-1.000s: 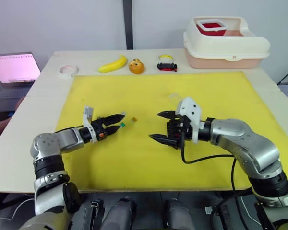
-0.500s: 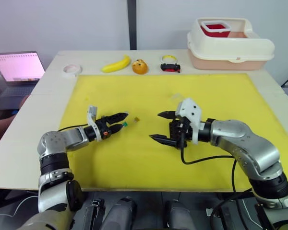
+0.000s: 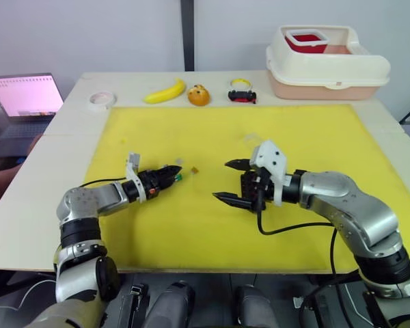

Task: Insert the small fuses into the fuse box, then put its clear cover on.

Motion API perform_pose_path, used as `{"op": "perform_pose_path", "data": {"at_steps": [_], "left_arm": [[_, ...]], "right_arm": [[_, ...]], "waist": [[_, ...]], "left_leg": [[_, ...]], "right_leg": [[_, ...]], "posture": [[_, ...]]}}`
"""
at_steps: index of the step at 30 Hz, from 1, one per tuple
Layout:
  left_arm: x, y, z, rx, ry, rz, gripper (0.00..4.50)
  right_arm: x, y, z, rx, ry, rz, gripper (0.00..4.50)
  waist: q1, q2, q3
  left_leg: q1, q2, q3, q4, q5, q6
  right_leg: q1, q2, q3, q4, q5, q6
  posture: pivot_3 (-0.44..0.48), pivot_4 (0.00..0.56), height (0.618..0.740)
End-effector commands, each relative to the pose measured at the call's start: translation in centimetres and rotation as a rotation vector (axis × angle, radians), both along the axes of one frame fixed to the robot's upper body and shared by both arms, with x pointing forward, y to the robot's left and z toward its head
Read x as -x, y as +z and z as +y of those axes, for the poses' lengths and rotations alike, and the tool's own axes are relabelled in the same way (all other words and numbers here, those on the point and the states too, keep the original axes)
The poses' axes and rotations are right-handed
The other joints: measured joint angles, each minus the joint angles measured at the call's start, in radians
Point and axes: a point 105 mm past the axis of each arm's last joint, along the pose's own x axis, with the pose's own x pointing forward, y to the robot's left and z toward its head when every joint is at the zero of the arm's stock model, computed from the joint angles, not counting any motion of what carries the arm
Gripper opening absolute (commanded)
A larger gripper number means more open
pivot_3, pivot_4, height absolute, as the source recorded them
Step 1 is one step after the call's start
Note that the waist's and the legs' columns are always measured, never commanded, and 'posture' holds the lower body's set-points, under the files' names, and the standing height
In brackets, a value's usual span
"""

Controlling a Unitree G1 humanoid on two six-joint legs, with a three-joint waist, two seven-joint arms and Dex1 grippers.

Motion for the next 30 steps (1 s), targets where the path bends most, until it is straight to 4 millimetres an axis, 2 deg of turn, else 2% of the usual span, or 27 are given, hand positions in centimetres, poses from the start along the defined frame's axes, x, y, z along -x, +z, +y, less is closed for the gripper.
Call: {"op": "perform_pose_path", "data": {"at_steps": [1, 2, 3, 9, 12, 16, 18, 30], "left_arm": [[0.5, -1.8, -1.0, -0.028, -0.029, 0.064, 0.81], [0.4, -1.9, -0.9, -0.035, -0.024, 0.062, 0.26], [0.4, -2.0, -0.8, -0.042, -0.018, 0.063, 0.02], [0.3, -1.3, 0.3, -0.062, -0.002, 0.04, 0.02], [0.4, 0.2, 0.8, -0.066, -0.013, -0.004, 0.02], [0.6, 3.7, 1.4, -0.043, -0.041, -0.095, 0.02], [0.9, 4.4, 1.5, -0.054, -0.054, -0.112, 0.02], [1.4, 3.4, 1.3, -0.075, -0.048, -0.083, 0.02]], "right_arm": [[0.2, 1.1, -0.1, -0.007, -0.001, -0.053, 4.5], [0.2, 1.1, -0.1, -0.007, -0.001, -0.053, 4.5], [0.2, 1.1, -0.1, -0.007, -0.001, -0.052, 4.5], [0.4, 1.1, -0.2, -0.004, -0.004, -0.048, 4.5], [0.5, 1.0, -0.4, -0.008, -0.009, -0.04, 4.5], [0.8, 1.2, -0.8, -0.047, -0.028, -0.013, 4.5], [1.0, 1.1, -1.0, -0.051, -0.034, -0.003, 4.5], [1.1, 0.9, -1.0, -0.051, -0.035, 0.013, 4.5]], "waist": [[-0.001, 0.0, 0.0], [-0.001, 0.0, 0.0], [-0.001, 0.002, -0.001], [-0.004, 0.004, -0.002], [-0.017, 0.004, -0.002], [-0.028, 0.003, -0.002], [-0.027, 0.002, -0.001], [-0.028, 0.001, 0.0]], "left_leg": [[0.0, 0.0, 0.0, 0.0, 0.0, 0.0], [0.0, 0.0, 0.0, 0.0, 0.0, 0.0], [0.0, 0.0, 0.0, 0.0, 0.0, 0.0], [0.001, 0.001, 0.0, -0.001, 0.0, 0.0], [0.001, 0.001, 0.0, -0.001, 0.0, 0.0], [0.0, 0.002, 0.0, -0.002, 0.0, 0.0], [-0.003, 0.002, 0.0, -0.002, 0.001, -0.001], [-0.004, 0.003, 0.001, -0.003, 0.001, -0.002]], "right_leg": [[0.0, 0.0, 0.0, 0.0, 0.0, 0.0], [0.0, 0.0, 0.0, 0.0, 0.0, 0.0], [0.0, 0.0, 0.0, 0.0, 0.0, 0.0], [0.001, 0.0, 0.0, 0.0, 0.0, 0.0], [0.001, 0.001, 0.0, 0.0, 0.0, 0.0], [-0.003, 0.001, 0.0, 0.0, 0.0, 0.0], [-0.007, 0.002, 0.0, 0.002, 0.0, 0.0], [-0.008, 0.002, 0.001, 0.001, 0.0, 0.0]], "posture": [[0.0, 0.15, 0.74], [0.0, 0.15, 0.74], [0.0, 0.15, 0.74], [0.0, 0.15, 0.74], [0.0, 0.15, 0.74], [0.0, 0.15, 0.74], [0.0, 0.15, 0.74], [0.0, 0.15, 0.74]]}}
